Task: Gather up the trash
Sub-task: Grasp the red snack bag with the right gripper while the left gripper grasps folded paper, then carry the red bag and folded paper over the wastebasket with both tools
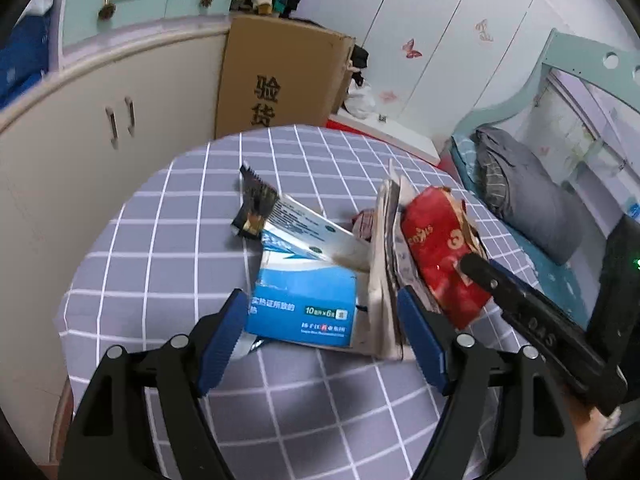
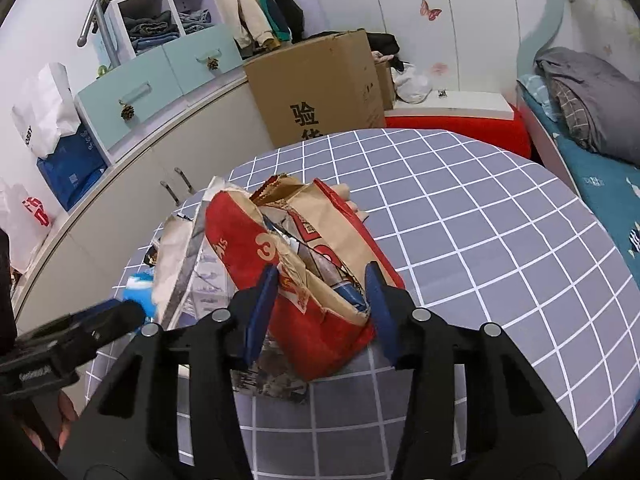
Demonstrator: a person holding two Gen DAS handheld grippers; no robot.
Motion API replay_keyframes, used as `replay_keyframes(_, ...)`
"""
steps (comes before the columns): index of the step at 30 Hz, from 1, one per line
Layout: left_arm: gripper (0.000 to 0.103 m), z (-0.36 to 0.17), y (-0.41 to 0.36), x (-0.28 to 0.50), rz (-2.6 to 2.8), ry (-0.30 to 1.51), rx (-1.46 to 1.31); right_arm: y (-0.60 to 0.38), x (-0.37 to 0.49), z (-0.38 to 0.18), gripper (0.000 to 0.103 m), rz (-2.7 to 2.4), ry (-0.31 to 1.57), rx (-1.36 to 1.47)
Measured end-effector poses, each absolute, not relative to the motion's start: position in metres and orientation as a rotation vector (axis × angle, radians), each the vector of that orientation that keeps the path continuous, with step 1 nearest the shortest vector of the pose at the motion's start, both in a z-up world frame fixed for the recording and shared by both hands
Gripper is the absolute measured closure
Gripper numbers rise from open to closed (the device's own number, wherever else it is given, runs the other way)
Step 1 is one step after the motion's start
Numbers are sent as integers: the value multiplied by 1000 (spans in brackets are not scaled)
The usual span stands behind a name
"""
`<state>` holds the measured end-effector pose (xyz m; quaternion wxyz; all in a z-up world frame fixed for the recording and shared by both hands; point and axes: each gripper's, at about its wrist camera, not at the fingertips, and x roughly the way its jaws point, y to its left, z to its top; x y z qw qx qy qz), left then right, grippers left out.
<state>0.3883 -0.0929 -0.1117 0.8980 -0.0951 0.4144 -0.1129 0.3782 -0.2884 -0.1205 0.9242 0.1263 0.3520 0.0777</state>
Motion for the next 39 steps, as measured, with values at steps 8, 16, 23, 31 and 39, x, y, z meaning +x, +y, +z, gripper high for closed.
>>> replay_keyframes(8,28,-80,-103,381,-162,723,-166,-298,365,-121,86,164,670,268)
replay_keyframes(16,28,-95,-120,414,-227,824,-199,-306,360,-121,87,170,648,309)
replay_keyframes(23,36,-106,-144,423,-274,853,-166,-308,359,-121,87,198,645,317)
replay_keyframes(31,91,-115,-154,424,-341,883,-166,-306,356,-118,88,205,631,309)
replay_keyframes(39,101,-84,-144,392,-433,798,-231,-308,328,-93,88,193,561,311)
